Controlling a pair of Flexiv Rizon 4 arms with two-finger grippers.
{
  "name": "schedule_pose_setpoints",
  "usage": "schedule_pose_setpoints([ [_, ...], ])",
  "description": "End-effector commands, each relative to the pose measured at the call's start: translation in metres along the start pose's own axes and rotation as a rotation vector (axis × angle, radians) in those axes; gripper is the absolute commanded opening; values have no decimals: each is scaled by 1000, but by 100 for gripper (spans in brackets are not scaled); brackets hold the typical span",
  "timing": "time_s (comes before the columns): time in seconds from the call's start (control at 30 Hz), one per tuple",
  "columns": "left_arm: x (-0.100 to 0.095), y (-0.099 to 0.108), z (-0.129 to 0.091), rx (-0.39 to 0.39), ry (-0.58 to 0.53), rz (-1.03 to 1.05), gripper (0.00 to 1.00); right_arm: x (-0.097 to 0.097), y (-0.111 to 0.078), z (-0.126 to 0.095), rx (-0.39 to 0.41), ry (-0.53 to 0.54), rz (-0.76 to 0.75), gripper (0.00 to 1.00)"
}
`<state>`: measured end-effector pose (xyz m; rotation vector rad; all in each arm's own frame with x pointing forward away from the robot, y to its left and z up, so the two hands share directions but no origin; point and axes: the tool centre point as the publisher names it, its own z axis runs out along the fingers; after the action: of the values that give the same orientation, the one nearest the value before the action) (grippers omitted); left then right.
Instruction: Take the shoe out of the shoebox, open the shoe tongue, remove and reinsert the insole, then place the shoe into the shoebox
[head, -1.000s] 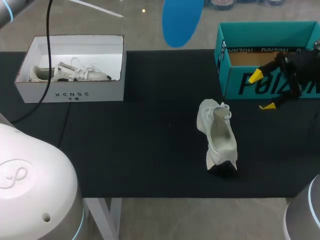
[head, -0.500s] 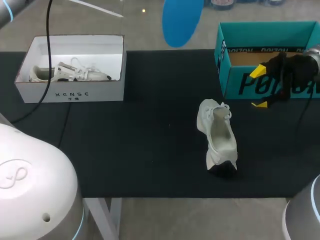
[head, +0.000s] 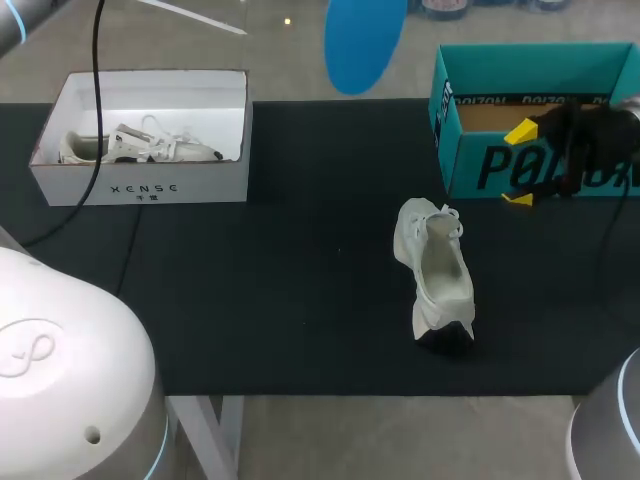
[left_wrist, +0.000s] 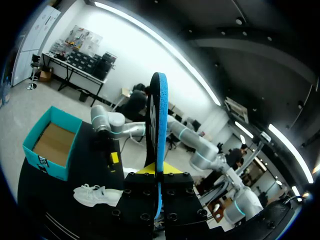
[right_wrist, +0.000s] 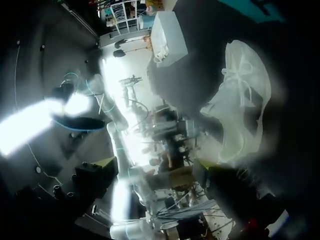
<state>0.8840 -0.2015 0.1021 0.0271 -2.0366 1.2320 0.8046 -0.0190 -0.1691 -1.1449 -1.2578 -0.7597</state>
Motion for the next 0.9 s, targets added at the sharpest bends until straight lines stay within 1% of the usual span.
schedule_pose_setpoints([
  [0.03,0,1,0,1,-2,1,0,16,-22,18,-173,-32,-7,100],
  [0.17,0,1,0,1,-2,1,0,22,-20,23,-169,-10,-11,100],
  [0.4,0,1,0,1,-2,1,0,32,-1,40,-167,26,-6,100],
  [0.5,0,1,0,1,-2,1,0,35,4,47,-136,39,-20,100],
  [0.53,0,1,0,1,-2,1,0,37,4,50,-121,29,-18,100],
  [0.9,0,1,0,1,-2,1,0,37,4,50,-121,29,-18,100],
])
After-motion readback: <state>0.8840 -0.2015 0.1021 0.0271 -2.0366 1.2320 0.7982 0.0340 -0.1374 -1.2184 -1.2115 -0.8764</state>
